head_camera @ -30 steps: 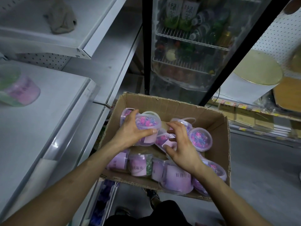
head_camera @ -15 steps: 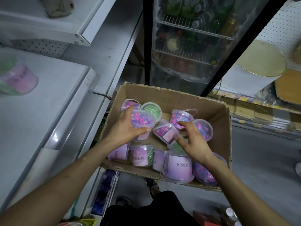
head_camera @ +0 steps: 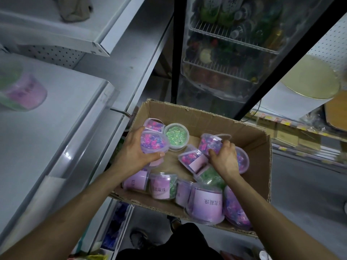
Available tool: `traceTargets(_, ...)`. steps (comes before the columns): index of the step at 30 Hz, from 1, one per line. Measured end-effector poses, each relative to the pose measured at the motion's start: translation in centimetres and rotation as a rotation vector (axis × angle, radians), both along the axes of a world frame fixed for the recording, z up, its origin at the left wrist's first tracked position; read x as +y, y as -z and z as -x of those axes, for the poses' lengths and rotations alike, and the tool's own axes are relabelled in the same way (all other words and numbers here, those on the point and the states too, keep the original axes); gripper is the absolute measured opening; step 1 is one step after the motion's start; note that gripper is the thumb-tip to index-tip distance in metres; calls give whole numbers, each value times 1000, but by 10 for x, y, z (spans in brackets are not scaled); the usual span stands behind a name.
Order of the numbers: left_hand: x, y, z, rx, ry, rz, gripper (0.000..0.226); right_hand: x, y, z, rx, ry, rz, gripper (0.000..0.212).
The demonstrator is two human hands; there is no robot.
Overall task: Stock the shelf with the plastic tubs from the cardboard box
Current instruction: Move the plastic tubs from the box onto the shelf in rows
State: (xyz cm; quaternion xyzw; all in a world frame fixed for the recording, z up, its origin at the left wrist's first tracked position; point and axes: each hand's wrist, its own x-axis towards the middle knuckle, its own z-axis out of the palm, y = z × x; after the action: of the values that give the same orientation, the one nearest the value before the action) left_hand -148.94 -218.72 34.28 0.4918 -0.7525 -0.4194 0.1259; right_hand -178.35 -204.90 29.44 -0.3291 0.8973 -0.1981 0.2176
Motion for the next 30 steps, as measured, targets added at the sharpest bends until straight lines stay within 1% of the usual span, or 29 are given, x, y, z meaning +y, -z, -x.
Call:
traceTargets(4, -2, 2, 7, -25, 3, 31, 118, -6, 7, 5, -22, 85, -16, 62)
traceTargets(9, 0, 1, 20, -68, 5, 7, 124, -20, 8, 9, -18, 80, -68, 71)
traceTargets(12, -1, 2, 24, -66, -8, -29, 126, -28, 9, 7, -9, 51, -55, 71)
traceTargets(16, -1, 3, 26, -52, -19, -59, 124, -35, 10, 4, 26, 19, 13, 66)
traceTargets(18, -2, 3, 27, -59, -21, -56, 124, -41, 12, 4, -35, 53, 58, 70)
traceTargets(20, -3, 3, 26, -66, -24, -55, 125, -48, 12, 3, -158, 165, 74, 79)
traceTargets(22, -3, 4, 25, -71, -28, -56, 128, -52, 11, 3, -249, 274, 43, 84)
traceTargets(26, -4, 4, 26, -71, -31, -62, 127, -55, 16, 12, -266, 300, 11, 75)
traceTargets(28, -3, 4, 27, -73, -34, -62, 125, -56, 18, 14, -272, 290, -16, 79)
traceTargets(30, -2, 4, 29, -71, -37, -55, 122, -59, 19, 15, -282, 269, -57, 87)
